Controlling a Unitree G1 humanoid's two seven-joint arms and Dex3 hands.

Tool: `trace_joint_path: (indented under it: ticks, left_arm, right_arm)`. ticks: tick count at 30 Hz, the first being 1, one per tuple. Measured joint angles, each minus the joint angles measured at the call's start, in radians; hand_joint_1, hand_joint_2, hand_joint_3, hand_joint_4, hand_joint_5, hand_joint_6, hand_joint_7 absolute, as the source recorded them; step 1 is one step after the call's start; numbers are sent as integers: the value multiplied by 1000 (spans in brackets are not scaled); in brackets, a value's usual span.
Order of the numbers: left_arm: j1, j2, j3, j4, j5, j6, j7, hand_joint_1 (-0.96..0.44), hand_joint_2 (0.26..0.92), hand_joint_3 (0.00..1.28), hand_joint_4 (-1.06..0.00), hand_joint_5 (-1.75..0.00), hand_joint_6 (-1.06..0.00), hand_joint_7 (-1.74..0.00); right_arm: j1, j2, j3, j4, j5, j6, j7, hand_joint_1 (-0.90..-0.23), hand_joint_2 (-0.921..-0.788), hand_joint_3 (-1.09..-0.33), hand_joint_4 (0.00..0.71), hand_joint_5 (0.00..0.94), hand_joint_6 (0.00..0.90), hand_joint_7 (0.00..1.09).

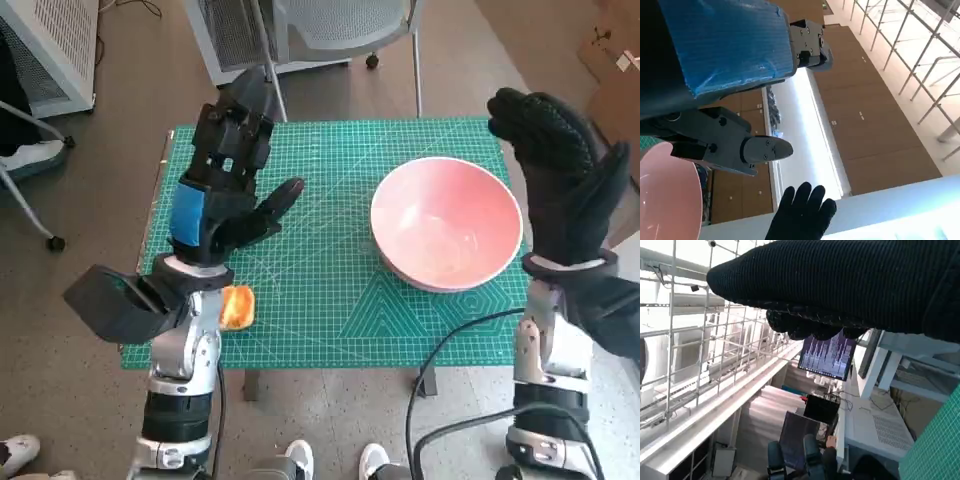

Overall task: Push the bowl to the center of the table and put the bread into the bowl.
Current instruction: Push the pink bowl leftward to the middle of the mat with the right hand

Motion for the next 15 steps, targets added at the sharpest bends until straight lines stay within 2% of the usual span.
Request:
trace_joint_path:
  ticks: [8,15]
  left_arm:
    - [0,-1,0,4,1,-4,0,-103,906,327,-78,-7,1,-510]
    - [0,-2,0,8,1,-4,0,-103,907,326,-80,-8,1,-509]
  right_arm:
    - [-3,-17,-16,21,3,-9,7,-505,-921,-520,407,3,448,1]
    - [-5,-35,-35,45,24,-24,20,-514,-921,-513,399,0,450,2]
